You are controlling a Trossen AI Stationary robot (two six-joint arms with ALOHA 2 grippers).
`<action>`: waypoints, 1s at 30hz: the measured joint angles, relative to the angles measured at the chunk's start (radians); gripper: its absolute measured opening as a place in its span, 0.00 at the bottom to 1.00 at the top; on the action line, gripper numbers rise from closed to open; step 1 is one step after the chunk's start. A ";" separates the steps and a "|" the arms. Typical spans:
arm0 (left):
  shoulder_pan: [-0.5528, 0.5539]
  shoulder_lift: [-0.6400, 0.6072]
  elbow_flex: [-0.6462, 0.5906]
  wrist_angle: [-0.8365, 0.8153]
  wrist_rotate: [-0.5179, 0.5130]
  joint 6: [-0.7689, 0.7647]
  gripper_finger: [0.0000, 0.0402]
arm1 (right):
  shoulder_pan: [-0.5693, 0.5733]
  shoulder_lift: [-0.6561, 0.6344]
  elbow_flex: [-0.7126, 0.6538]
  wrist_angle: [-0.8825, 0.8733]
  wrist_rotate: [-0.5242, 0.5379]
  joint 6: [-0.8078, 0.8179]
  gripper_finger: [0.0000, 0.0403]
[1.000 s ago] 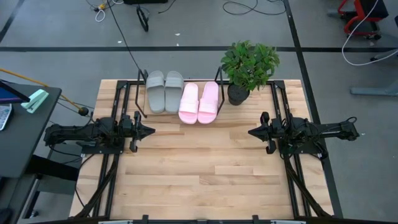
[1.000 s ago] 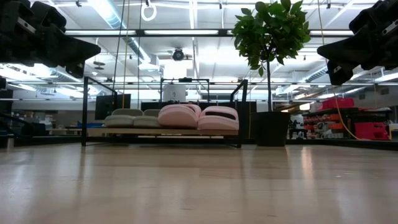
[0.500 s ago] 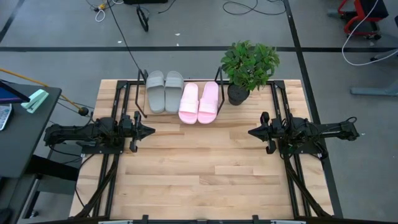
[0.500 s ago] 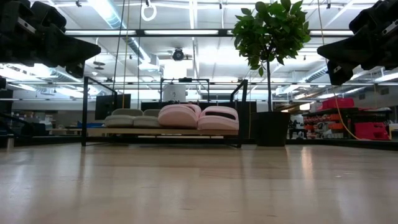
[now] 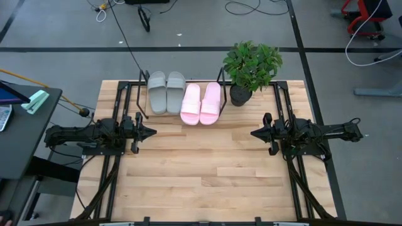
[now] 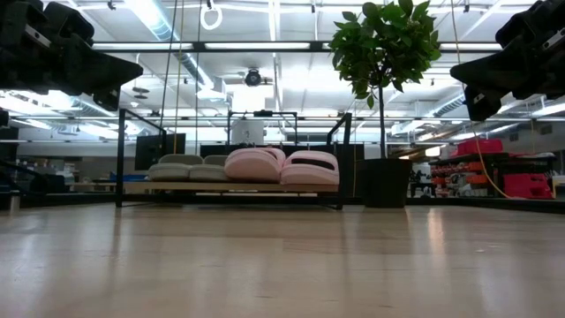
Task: Pick and place slides into the shelf
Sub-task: Return to Home Position
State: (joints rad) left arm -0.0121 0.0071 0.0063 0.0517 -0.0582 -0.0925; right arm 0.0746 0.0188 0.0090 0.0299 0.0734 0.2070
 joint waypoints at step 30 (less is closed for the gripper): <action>0.000 0.000 0.000 0.000 0.000 0.000 0.07 | 0.000 0.000 0.000 0.000 0.000 0.000 0.03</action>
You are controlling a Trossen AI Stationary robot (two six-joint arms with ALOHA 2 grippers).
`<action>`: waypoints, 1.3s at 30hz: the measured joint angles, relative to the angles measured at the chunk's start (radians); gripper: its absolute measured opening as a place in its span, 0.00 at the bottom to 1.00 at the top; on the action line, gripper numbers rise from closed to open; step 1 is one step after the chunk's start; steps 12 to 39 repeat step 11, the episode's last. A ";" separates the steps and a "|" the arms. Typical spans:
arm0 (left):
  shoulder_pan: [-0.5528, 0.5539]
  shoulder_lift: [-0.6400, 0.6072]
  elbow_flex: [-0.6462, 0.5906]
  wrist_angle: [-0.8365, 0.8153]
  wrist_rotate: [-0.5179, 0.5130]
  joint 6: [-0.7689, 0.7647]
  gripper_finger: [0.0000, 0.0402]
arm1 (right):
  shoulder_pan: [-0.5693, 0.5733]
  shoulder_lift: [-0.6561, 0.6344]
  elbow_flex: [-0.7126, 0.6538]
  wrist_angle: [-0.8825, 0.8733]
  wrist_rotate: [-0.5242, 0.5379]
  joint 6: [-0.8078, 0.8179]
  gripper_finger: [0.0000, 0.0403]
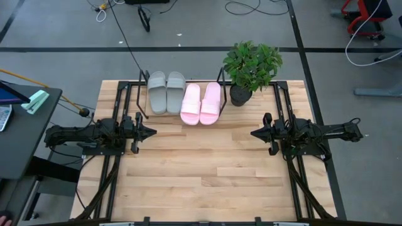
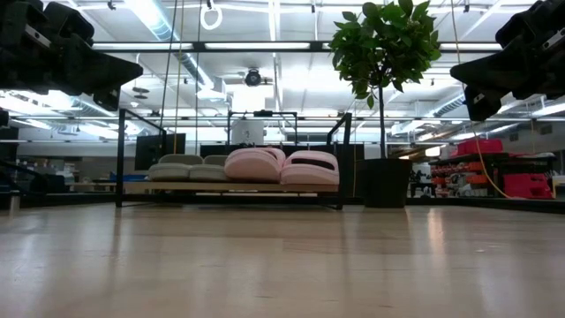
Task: Pick and place slides into the shelf
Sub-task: Return to Home Position
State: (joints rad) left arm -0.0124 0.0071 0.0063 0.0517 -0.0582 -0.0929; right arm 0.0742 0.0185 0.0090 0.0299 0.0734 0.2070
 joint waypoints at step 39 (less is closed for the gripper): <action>0.000 0.000 0.000 0.000 0.000 0.000 0.09 | 0.000 0.000 0.000 0.000 0.000 0.000 0.03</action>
